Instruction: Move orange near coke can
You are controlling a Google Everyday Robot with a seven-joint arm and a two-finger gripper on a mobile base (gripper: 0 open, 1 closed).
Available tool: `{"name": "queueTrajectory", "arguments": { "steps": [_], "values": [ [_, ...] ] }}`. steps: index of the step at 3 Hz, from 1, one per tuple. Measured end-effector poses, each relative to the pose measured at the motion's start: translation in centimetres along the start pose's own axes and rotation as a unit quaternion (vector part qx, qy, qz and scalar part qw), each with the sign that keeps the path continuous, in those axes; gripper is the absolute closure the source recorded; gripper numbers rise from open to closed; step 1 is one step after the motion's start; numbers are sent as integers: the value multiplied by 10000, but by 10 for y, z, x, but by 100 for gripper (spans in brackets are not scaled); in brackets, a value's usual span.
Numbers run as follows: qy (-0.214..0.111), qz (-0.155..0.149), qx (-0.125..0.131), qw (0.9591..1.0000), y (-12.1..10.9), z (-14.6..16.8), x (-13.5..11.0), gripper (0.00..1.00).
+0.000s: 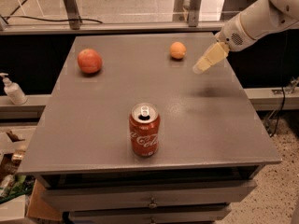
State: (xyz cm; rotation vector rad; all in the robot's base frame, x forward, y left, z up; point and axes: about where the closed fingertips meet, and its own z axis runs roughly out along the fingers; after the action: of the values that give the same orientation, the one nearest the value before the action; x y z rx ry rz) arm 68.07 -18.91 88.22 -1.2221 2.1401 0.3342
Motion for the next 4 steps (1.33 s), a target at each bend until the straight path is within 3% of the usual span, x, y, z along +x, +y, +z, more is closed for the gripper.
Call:
{"name": "queueTrajectory", "arguments": {
  "steps": [2,4],
  "values": [
    [-155,30,-106,9998,-1,8,-7,0],
    [-701,104,-85,9974,-15,49,-13,0]
  ]
}}
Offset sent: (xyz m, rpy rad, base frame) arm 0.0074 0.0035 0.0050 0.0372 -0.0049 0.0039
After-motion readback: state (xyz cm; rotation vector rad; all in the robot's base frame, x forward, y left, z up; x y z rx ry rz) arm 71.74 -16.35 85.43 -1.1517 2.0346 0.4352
